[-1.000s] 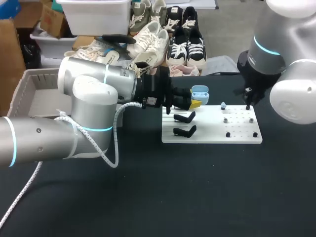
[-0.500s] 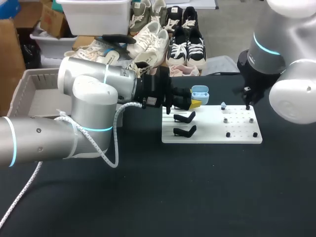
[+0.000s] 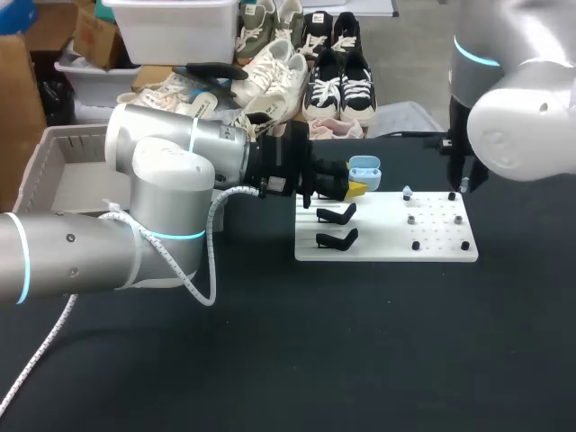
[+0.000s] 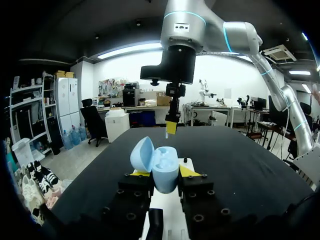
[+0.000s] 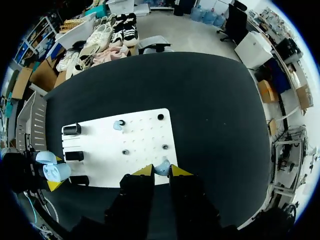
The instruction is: Pick up each earbud case from the left stands, insert the matching earbuds, close the lid, and place the case in the box.
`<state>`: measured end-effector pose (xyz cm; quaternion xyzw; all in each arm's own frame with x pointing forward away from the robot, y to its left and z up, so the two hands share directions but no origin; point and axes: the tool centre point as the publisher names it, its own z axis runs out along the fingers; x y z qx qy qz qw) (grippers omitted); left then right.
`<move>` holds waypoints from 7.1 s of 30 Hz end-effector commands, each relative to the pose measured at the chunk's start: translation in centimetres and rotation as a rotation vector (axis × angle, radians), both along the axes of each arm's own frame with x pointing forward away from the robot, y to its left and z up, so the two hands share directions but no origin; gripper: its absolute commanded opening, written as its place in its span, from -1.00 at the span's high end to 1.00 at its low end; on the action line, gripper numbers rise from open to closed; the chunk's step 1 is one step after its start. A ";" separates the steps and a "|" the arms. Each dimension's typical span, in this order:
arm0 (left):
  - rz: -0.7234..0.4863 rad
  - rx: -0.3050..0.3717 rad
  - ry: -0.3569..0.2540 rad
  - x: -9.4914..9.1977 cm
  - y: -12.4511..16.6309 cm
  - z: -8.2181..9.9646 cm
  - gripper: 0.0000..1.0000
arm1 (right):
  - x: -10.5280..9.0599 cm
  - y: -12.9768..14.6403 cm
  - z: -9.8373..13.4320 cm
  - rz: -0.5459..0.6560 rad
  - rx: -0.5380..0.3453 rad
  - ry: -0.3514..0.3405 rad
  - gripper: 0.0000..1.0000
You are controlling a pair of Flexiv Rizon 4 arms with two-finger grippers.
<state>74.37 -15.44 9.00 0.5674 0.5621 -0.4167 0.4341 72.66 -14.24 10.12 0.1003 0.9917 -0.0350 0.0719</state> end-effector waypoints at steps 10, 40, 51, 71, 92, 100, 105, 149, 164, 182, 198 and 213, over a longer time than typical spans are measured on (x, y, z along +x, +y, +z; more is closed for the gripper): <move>0.003 -0.001 -0.002 -0.1 0.0 0.0 1.00 | -3.1 5.2 4.4 -0.224 0.116 -0.021 1.00; 0.003 -0.001 -0.002 -0.1 0.0 0.0 1.00 | 0.2 14.3 6.4 -0.171 0.115 -0.036 1.00; 0.003 -0.001 -0.002 -0.1 0.0 0.0 1.00 | 0.6 14.5 5.3 -0.164 0.112 -0.016 1.00; 0.003 -0.001 -0.002 -0.1 0.0 0.0 1.00 | 0.8 14.6 4.3 -0.159 0.105 0.009 1.00; 0.003 -0.001 -0.002 -0.1 0.0 0.0 1.00 | 0.5 14.4 3.5 -0.166 0.114 0.026 1.00; 0.003 -0.001 -0.002 -0.1 0.0 0.0 1.00 | 0.4 14.3 3.7 -0.166 0.115 0.022 1.00; 0.003 -0.001 -0.002 -0.1 0.0 0.0 1.00 | 0.4 14.4 3.8 -0.164 0.115 0.021 1.00; 0.003 -0.001 -0.002 -0.1 0.0 0.0 1.00 | 0.6 14.6 3.2 -0.161 0.108 0.027 1.00; 0.003 -0.001 -0.002 -0.1 0.0 0.0 1.00 | 0.7 14.7 3.1 -0.158 0.108 0.028 1.00; 0.003 -0.001 -0.002 -0.1 0.0 0.0 1.00 | 0.6 15.1 3.4 -0.140 0.094 0.010 0.36; 0.003 -0.001 -0.002 -0.1 0.0 0.0 1.00 | -1.0 13.3 5.9 -0.141 0.110 -0.067 0.35; 0.003 -0.001 -0.002 -0.1 0.0 0.0 1.00 | -1.3 6.5 7.8 -0.127 0.061 -0.257 0.29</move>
